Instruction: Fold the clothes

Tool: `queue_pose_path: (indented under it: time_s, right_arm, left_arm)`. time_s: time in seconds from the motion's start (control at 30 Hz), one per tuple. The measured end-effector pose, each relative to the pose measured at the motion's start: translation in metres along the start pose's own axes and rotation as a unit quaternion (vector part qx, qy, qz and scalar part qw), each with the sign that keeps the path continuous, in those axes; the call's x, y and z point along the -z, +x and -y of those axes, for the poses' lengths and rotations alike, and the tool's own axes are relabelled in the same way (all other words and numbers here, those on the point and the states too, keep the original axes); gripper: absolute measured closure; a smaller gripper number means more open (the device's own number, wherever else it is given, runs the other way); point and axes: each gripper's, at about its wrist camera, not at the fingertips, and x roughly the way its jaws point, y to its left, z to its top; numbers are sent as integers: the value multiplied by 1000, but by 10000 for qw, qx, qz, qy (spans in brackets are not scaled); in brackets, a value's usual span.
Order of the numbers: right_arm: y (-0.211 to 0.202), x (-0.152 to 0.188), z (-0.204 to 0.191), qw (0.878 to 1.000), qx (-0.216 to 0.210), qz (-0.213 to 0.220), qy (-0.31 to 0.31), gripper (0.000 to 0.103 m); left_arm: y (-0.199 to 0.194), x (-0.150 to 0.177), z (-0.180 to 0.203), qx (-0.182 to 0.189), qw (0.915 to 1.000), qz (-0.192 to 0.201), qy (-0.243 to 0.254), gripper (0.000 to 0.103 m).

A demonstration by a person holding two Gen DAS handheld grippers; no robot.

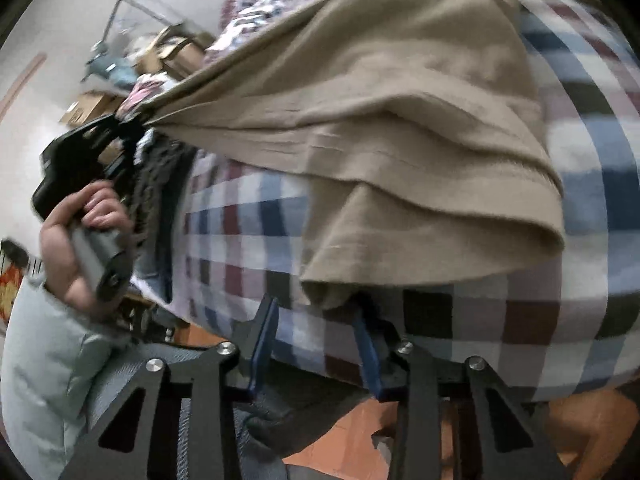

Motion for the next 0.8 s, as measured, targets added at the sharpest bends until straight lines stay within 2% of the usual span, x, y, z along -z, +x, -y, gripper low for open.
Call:
queue_pose_path:
  time_s: [0.13, 0.17, 0.2, 0.23, 0.37, 0.53, 0.67, 0.77, 0.8]
  right_arm:
    - [8, -9, 5, 9999, 87, -25, 95, 70]
    - [7, -10, 7, 9999, 157, -46, 43, 81]
    - [6, -11, 10, 9997, 229, -68, -14, 96]
    - [4, -11, 12, 9995, 282, -103, -103, 102]
    - [-21, -18, 13, 9939, 686, -92, -853, 103]
    - [-77, -33, 29, 9760, 1466, 135, -1607, 103]
    - [-137, -59, 49, 9517, 2207, 488, -2078, 103]
    - [-175, -80, 57, 9145, 2998, 790, -2600, 103]
    - [-186, -88, 59, 8942, 3349, 881, -2837, 103]
  left_arm:
    - [-1, -1, -1, 61, 10000, -8, -65, 102]
    - [-1, -1, -2, 77, 9999, -8, -96, 102]
    - [-1, -1, -2, 91, 9999, -9, -126, 102]
    - [-1, -1, -3, 109, 9998, -8, -157, 102]
    - [-2, -1, -5, 162, 9996, 2, -239, 102]
    - [-9, 1, -11, 371, 9980, 5, -518, 102]
    - [-16, 5, -10, 694, 9953, 23, -678, 102]
    - [-18, 11, -2, 998, 9921, -36, -754, 102]
    - [-18, 14, 4, 1105, 9909, -76, -761, 102]
